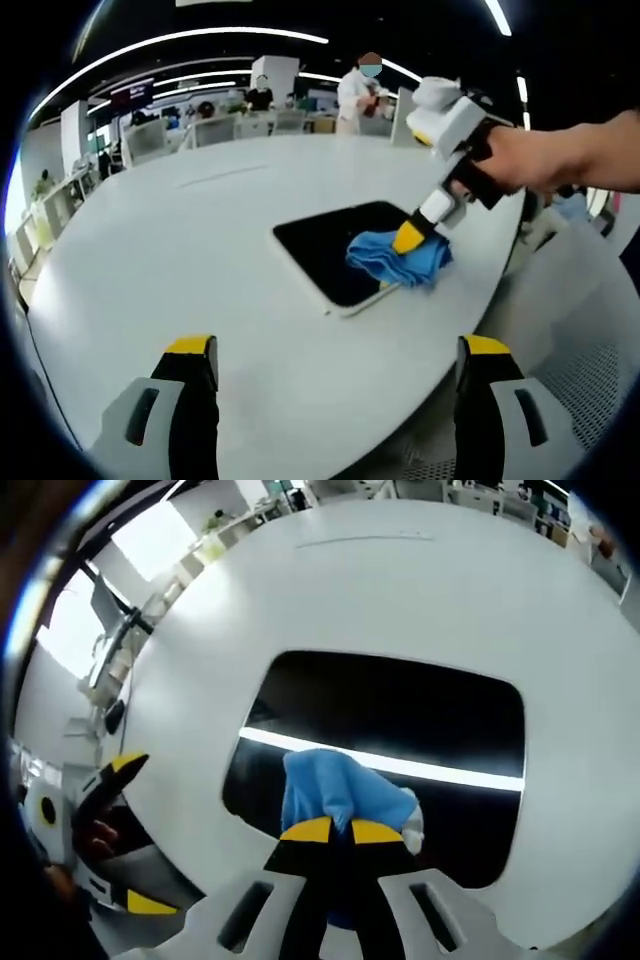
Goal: Wipe the mirror surface with the cleaning cloth until all visible marks leave the cleaned area.
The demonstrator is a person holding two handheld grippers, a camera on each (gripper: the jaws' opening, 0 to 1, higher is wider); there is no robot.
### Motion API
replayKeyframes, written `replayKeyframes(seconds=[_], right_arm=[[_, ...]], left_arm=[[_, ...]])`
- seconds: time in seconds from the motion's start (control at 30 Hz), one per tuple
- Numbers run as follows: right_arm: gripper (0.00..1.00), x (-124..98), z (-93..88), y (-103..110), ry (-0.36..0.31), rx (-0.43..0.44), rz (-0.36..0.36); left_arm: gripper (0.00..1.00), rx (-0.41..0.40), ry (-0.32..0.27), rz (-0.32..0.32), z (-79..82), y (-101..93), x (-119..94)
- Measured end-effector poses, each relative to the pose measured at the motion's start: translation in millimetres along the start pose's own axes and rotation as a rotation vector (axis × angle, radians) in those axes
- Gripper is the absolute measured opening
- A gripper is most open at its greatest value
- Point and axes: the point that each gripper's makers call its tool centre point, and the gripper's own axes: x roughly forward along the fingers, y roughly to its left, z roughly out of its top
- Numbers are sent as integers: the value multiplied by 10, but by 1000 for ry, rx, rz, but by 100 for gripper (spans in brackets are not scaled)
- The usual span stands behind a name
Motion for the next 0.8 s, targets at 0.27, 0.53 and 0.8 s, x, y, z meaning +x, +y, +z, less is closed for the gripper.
replayKeyframes(seconds=[0.27, 0.53, 0.8], right_arm=[[0, 28, 156, -32, -9, -1, -7], [0, 95, 358, -65, -7, -24, -24], [0, 163, 548, -136, -11, -26, -34]], left_arm=[[99, 5, 4, -7, 2, -11, 3], [99, 3, 11, -11, -17, -9, 5], [99, 1, 4, -6, -7, -12, 6]])
